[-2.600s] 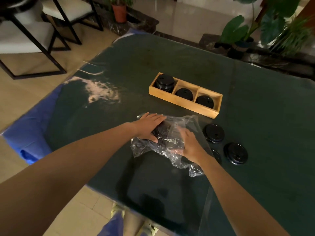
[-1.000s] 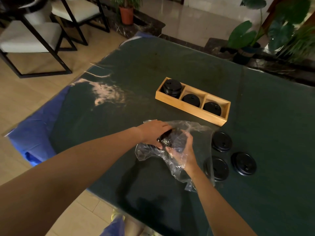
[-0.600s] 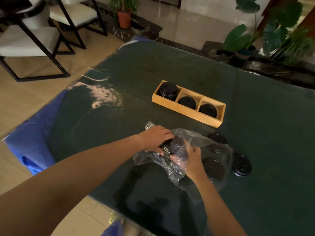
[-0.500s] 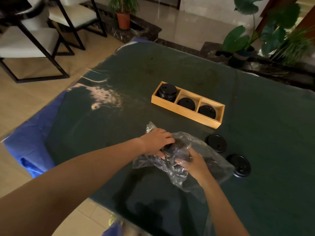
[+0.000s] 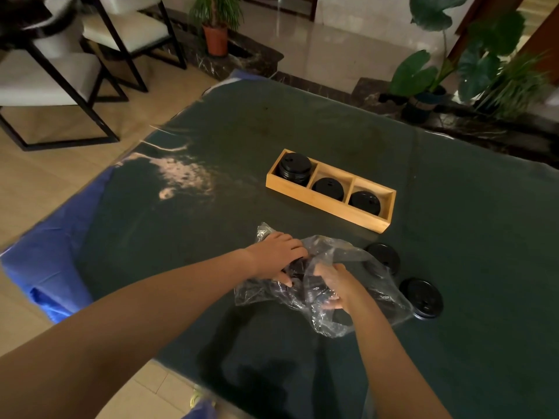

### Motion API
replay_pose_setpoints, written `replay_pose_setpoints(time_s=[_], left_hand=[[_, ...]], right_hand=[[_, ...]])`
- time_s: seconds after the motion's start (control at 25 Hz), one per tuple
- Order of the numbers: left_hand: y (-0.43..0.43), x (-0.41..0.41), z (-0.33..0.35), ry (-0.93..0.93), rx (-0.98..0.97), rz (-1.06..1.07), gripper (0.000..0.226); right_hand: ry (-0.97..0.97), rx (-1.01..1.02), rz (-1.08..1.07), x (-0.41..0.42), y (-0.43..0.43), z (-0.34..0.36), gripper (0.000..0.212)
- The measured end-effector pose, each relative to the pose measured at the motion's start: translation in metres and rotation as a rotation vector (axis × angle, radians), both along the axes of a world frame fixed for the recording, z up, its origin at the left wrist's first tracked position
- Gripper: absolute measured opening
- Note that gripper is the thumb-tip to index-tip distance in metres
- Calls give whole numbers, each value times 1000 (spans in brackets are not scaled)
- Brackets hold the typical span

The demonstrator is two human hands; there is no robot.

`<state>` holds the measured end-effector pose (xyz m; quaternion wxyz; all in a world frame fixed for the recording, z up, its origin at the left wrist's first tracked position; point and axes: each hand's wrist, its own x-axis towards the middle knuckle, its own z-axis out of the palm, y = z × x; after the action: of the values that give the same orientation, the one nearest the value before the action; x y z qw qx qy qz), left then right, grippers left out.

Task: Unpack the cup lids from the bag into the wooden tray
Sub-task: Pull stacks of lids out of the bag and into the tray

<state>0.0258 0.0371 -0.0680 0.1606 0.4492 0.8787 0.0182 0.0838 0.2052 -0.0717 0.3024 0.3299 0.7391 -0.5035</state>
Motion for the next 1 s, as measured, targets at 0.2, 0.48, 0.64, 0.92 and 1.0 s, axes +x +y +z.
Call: replay_pose_setpoints(time_s=[0.2,0.48,0.64,0.92,1.0], left_hand=[[-1,-8,2,-33,-44,30,80],[-4,-29,5,-57,-164,-29,79],[-2,-41,5,-72,-148,-101,77],[-7,-54,0,-143,-51,-145,69],[-6,-59,2,-180,-40,-145,65]], right_hand=[[59,6,40,0,-5,1,70],[30,-90,-58,-2,-2,14,49],[37,-80,-84,-5,0,13,46],[148,-44,-235,3,26,31,34],[248,-12,-215,11,39,60,40]])
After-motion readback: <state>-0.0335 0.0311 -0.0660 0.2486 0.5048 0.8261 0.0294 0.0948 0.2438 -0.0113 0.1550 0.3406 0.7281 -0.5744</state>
